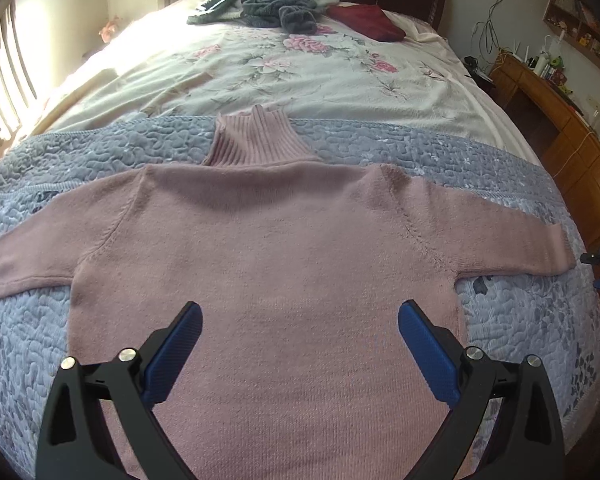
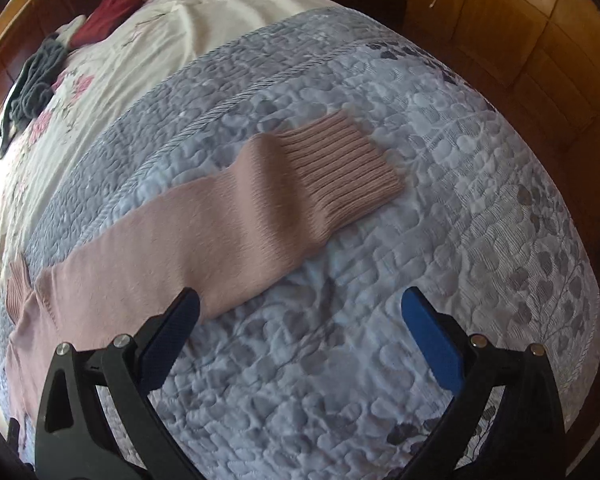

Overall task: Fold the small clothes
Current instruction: 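Grasp the cuff of one pink sleeve with the right gripper, then fold the held sleeve across the sweater body and release with the right gripper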

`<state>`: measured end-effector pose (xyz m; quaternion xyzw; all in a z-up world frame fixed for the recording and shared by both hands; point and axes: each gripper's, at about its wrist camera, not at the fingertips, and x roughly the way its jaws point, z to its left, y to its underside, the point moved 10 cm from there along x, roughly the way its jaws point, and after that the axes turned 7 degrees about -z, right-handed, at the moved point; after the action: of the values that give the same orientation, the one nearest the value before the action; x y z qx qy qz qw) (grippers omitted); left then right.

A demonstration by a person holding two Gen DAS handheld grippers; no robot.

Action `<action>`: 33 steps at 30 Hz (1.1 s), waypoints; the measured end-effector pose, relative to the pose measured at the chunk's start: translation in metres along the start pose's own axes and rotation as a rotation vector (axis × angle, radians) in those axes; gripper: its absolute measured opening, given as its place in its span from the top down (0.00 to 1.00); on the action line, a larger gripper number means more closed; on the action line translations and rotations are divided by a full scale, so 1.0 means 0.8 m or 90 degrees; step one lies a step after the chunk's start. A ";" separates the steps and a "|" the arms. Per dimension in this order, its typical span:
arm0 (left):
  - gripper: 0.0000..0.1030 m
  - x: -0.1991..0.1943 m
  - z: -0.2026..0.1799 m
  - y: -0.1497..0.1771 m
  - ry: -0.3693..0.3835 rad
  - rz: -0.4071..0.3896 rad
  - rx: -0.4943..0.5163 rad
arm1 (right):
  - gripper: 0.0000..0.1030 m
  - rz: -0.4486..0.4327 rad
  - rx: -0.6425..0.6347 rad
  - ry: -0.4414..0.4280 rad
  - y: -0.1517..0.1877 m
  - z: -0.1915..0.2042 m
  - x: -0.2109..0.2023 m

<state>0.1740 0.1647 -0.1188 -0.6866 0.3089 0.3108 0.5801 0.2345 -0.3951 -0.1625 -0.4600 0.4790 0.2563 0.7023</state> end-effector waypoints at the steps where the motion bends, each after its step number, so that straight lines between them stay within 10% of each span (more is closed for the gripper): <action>1: 0.04 0.007 -0.008 -0.006 0.002 -0.001 0.003 | 0.03 0.014 0.022 -0.008 -0.006 -0.010 0.013; 7: 0.04 0.049 -0.026 -0.022 -0.003 0.007 0.004 | 0.06 0.043 0.077 -0.020 -0.019 -0.041 0.061; 11: 0.04 0.064 -0.020 -0.022 -0.017 0.010 0.000 | 0.27 0.062 0.099 -0.053 -0.022 -0.035 0.081; 14: 0.04 0.069 -0.017 -0.020 -0.022 0.011 -0.001 | 0.51 0.051 0.115 -0.075 -0.029 -0.029 0.083; 16: 0.04 0.070 -0.014 -0.018 -0.020 0.013 -0.004 | 0.91 0.046 0.134 -0.122 -0.037 -0.021 0.081; 21: 0.04 0.073 0.001 -0.014 -0.002 0.027 -0.054 | 0.92 -0.030 0.109 -0.127 -0.059 -0.030 0.042; 27: 0.05 0.076 0.021 -0.003 -0.013 0.045 -0.061 | 0.92 0.005 0.111 -0.060 -0.032 -0.057 0.060; 33: 0.05 0.063 0.041 -0.002 -0.029 0.035 -0.035 | 0.92 -0.077 0.062 -0.110 -0.042 0.002 0.007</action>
<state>0.2037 0.1941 -0.1616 -0.6864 0.3054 0.3504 0.5593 0.2647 -0.4093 -0.1537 -0.4294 0.3999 0.2283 0.7769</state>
